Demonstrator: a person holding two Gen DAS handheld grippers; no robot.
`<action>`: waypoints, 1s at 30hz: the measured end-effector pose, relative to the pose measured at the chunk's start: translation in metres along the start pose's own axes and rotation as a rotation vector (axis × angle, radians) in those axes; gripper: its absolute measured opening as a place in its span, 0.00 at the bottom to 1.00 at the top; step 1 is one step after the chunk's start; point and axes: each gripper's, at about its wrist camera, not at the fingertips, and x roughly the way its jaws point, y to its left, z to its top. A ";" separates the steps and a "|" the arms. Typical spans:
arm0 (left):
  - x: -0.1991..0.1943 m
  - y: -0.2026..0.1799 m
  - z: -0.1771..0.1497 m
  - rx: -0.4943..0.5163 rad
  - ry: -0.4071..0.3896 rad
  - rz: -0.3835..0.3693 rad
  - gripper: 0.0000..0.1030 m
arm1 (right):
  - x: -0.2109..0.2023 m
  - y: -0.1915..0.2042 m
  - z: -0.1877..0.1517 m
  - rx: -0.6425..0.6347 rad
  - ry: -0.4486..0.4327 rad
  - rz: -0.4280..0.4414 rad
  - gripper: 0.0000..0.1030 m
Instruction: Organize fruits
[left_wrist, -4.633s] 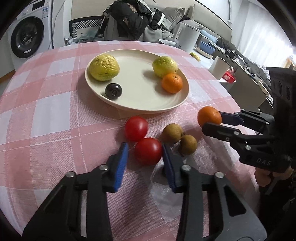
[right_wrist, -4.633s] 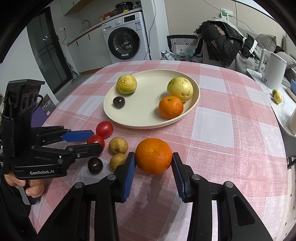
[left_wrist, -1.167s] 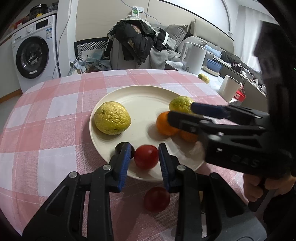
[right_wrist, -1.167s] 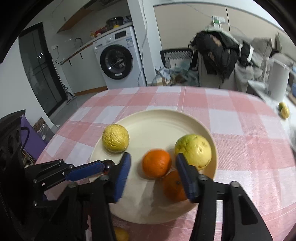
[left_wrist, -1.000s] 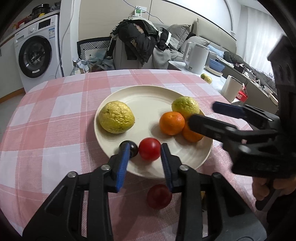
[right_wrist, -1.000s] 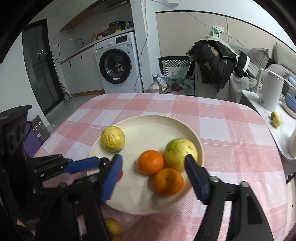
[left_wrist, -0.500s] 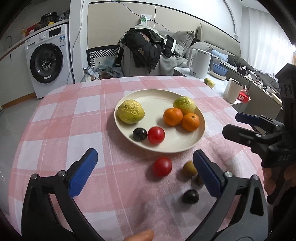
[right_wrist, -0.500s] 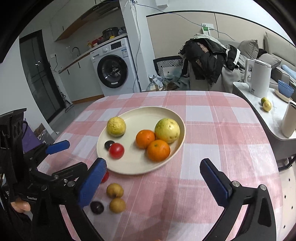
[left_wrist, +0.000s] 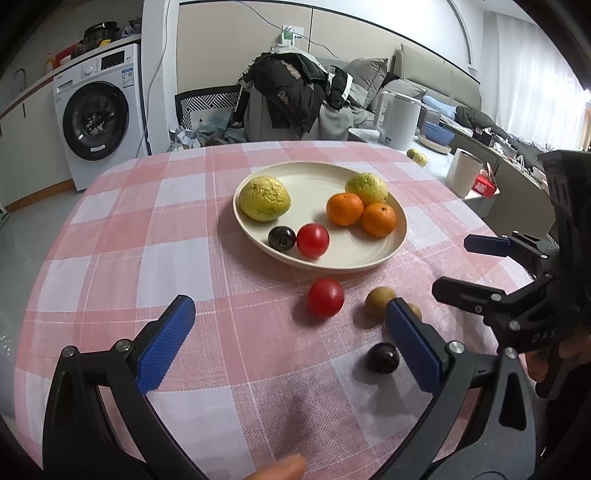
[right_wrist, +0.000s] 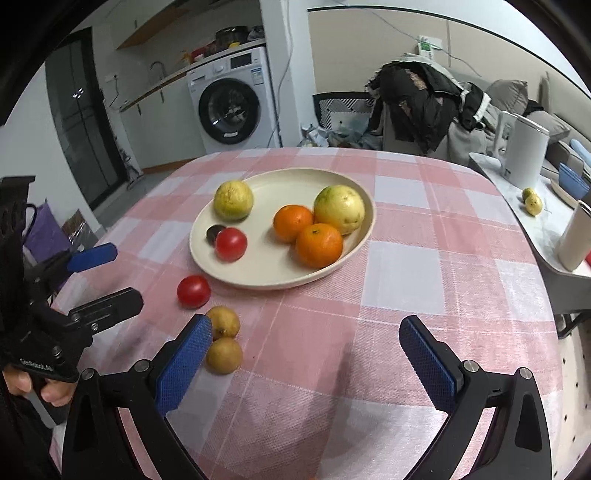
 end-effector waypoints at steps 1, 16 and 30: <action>0.001 0.000 -0.001 0.000 0.000 0.002 0.99 | 0.002 0.002 -0.001 -0.008 0.012 0.001 1.00; 0.011 0.004 -0.005 -0.015 0.019 0.002 0.99 | 0.023 0.022 -0.016 -0.095 0.138 0.031 0.93; 0.015 0.004 -0.007 -0.019 0.031 -0.005 0.99 | 0.027 0.033 -0.019 -0.135 0.150 0.081 0.63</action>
